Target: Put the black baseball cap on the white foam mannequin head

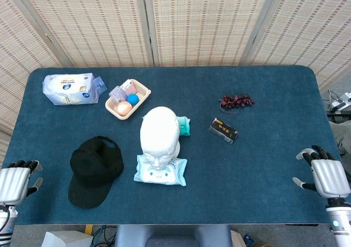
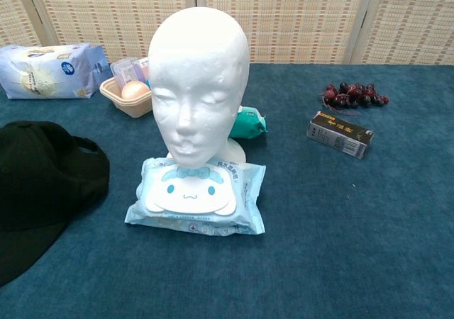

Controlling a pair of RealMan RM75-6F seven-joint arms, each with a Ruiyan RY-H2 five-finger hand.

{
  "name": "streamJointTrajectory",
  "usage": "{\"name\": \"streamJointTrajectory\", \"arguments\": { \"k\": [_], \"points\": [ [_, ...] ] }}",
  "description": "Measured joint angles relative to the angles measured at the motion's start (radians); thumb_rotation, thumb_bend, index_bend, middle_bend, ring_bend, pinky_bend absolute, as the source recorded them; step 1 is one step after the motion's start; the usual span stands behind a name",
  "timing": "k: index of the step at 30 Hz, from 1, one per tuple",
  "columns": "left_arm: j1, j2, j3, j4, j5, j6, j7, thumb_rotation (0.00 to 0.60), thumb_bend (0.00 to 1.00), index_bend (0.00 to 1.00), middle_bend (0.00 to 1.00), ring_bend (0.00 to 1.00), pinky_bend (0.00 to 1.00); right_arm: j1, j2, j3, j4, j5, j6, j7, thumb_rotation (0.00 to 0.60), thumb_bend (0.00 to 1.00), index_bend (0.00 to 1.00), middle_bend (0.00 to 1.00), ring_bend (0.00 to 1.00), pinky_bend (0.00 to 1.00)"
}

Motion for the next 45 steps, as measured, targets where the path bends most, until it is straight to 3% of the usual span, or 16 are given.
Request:
{"name": "streamJointTrajectory", "arguments": {
  "k": [34, 45],
  "points": [
    [0.011, 0.019, 0.005, -0.043, 0.012, 0.020, -0.009, 0.600, 0.22, 0.51, 0.55, 0.45, 0.49, 0.002, 0.004, 0.005, 0.002, 0.005, -0.003, 0.015, 0.600, 0.05, 0.39, 0.32, 0.17, 0.28],
    [0.051, 0.087, 0.065, -0.124, 0.072, 0.049, -0.029, 0.600, 0.26, 0.52, 0.56, 0.49, 0.56, 0.009, 0.003, 0.006, 0.007, 0.012, -0.015, 0.012, 0.600, 0.05, 0.39, 0.32, 0.17, 0.28]
  ]
}}
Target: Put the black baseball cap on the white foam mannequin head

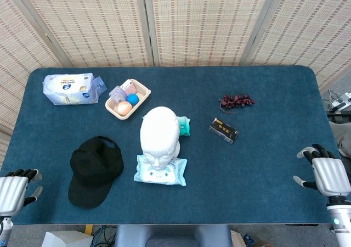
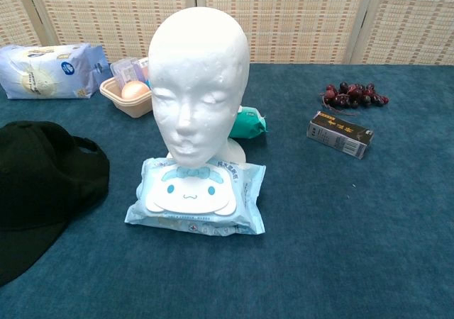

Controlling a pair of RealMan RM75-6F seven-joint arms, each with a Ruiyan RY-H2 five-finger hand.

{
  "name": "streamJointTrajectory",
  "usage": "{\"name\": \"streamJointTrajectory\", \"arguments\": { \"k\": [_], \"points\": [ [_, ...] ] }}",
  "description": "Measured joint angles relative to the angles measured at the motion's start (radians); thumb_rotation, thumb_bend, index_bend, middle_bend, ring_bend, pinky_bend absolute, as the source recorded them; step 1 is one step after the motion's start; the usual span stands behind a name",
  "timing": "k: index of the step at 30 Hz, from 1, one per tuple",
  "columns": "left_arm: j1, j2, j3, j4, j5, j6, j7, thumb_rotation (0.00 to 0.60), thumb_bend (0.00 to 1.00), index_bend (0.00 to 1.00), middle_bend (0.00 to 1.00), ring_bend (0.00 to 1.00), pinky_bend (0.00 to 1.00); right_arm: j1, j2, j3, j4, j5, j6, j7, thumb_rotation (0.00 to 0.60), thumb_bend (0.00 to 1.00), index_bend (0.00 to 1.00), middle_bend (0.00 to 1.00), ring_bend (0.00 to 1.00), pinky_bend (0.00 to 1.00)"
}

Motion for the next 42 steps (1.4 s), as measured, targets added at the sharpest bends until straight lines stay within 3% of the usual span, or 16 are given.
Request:
{"name": "streamJointTrajectory", "arguments": {
  "k": [10, 13, 17, 28, 42],
  "points": [
    [-0.007, 0.062, 0.068, -0.045, 0.080, -0.053, -0.093, 0.600, 0.81, 0.50, 0.56, 0.49, 0.57, -0.005, -0.008, -0.005, -0.004, -0.008, 0.012, -0.017, 0.600, 0.05, 0.39, 0.32, 0.17, 0.28],
    [-0.015, 0.079, 0.085, -0.059, 0.099, -0.072, -0.167, 0.600, 0.94, 0.49, 0.56, 0.49, 0.57, -0.002, -0.008, -0.004, -0.003, -0.001, 0.005, -0.022, 0.600, 0.05, 0.39, 0.32, 0.17, 0.28],
    [-0.037, 0.113, 0.114, -0.079, 0.143, -0.107, -0.286, 0.600, 0.95, 0.49, 0.55, 0.49, 0.57, -0.002, -0.007, -0.003, -0.003, 0.002, 0.006, -0.021, 0.600, 0.05, 0.39, 0.32, 0.17, 0.28],
    [-0.104, 0.140, 0.150, -0.119, 0.219, -0.195, -0.400, 0.600, 0.95, 0.49, 0.54, 0.49, 0.57, -0.009, 0.000, -0.002, -0.008, -0.005, 0.019, -0.004, 0.600, 0.05, 0.39, 0.32, 0.17, 0.28],
    [-0.166, 0.070, 0.136, -0.131, 0.203, -0.282, -0.356, 0.600, 0.97, 0.48, 0.54, 0.49, 0.57, -0.016, 0.007, 0.002, -0.011, -0.013, 0.035, 0.026, 0.600, 0.05, 0.39, 0.32, 0.17, 0.28]
  ]
}}
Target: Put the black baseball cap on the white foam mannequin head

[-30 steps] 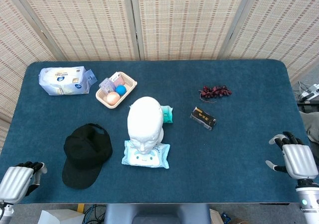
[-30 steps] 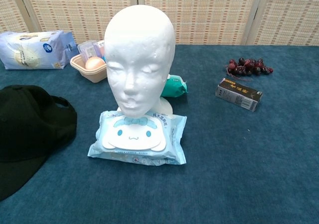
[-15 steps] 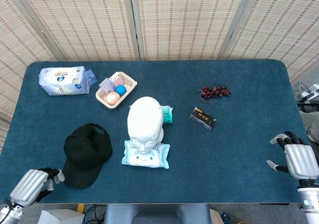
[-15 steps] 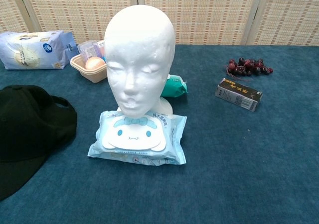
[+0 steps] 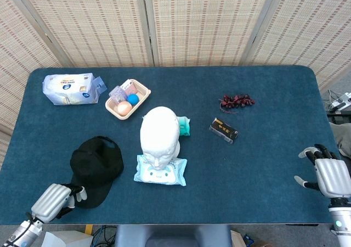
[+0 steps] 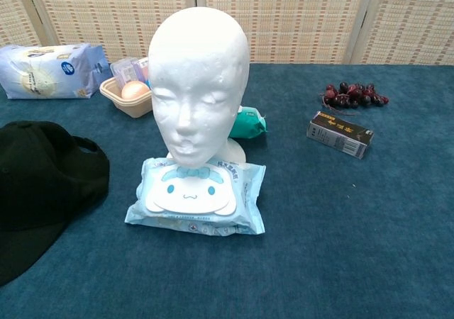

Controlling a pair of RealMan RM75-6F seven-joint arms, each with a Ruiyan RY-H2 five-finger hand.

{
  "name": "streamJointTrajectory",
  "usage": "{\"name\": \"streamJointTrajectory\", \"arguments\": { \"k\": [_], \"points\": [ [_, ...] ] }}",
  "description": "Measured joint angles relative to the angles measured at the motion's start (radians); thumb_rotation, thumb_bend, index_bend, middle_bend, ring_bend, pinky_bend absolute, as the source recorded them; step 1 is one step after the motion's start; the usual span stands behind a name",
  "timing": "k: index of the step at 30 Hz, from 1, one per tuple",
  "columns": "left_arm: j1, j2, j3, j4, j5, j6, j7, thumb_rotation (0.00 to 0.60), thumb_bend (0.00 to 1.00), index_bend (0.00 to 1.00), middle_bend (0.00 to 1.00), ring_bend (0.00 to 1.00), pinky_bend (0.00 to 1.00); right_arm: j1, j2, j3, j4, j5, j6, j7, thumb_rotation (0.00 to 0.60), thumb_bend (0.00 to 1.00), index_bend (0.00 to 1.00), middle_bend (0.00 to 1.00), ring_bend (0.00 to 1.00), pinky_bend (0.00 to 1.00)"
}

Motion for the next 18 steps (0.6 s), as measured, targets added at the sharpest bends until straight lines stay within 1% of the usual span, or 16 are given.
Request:
{"name": "streamJointTrajectory", "arguments": {
  "k": [6, 18],
  "points": [
    [-0.018, -0.027, -0.007, 0.005, -0.012, -0.026, 0.022, 0.600, 0.97, 0.48, 0.54, 0.49, 0.57, -0.003, 0.005, -0.001, -0.003, -0.006, 0.004, 0.003, 0.600, 0.05, 0.39, 0.32, 0.17, 0.28],
    [-0.048, -0.063, -0.032, 0.001, -0.083, -0.084, 0.087, 0.600, 0.97, 0.45, 0.53, 0.48, 0.57, -0.006, 0.008, 0.000, -0.007, -0.010, 0.010, 0.004, 0.600, 0.05, 0.39, 0.32, 0.17, 0.28]
  ]
}}
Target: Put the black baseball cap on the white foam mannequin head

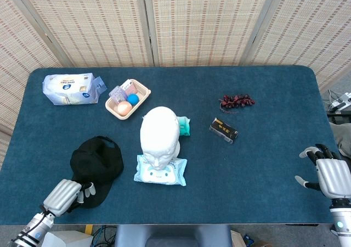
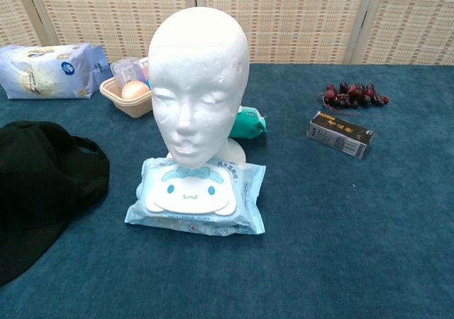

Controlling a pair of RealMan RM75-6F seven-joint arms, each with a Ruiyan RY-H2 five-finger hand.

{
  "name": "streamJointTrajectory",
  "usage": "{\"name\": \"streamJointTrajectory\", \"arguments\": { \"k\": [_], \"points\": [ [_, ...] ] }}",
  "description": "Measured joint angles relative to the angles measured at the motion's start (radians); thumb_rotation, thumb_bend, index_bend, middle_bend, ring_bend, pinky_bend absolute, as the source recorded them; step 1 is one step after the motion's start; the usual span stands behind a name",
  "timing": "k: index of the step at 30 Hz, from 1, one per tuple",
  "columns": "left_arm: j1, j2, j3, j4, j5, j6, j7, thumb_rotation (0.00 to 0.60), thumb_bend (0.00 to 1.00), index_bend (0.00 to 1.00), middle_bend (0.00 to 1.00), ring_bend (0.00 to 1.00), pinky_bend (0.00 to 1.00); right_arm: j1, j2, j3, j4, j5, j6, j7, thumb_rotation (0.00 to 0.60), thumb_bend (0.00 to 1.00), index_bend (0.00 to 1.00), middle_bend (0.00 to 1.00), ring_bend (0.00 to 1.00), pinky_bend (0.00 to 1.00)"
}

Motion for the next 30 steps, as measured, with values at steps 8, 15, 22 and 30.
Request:
{"name": "streamJointTrajectory", "arguments": {
  "k": [8, 15, 22, 30],
  "points": [
    [-0.018, -0.018, -0.026, 0.011, -0.083, -0.043, 0.022, 0.600, 0.97, 0.42, 0.51, 0.44, 0.57, -0.001, 0.001, 0.001, 0.000, 0.001, 0.000, 0.000, 0.600, 0.05, 0.39, 0.32, 0.17, 0.28],
    [-0.018, -0.044, -0.050, 0.035, -0.133, -0.040, 0.064, 0.600, 0.97, 0.39, 0.44, 0.40, 0.52, 0.000, -0.001, 0.000, 0.000, 0.002, -0.003, -0.006, 0.600, 0.05, 0.39, 0.32, 0.17, 0.28],
    [-0.009, -0.081, -0.079, 0.073, -0.184, -0.013, 0.101, 0.600, 0.97, 0.38, 0.40, 0.39, 0.43, 0.001, -0.001, 0.000, 0.000, 0.003, -0.005, -0.010, 0.600, 0.05, 0.39, 0.32, 0.17, 0.28],
    [-0.010, -0.121, -0.115, 0.133, -0.245, -0.003, 0.125, 0.600, 0.97, 0.37, 0.35, 0.34, 0.32, 0.002, -0.001, 0.000, 0.001, 0.005, -0.007, -0.012, 0.600, 0.05, 0.39, 0.32, 0.17, 0.28]
  ]
}}
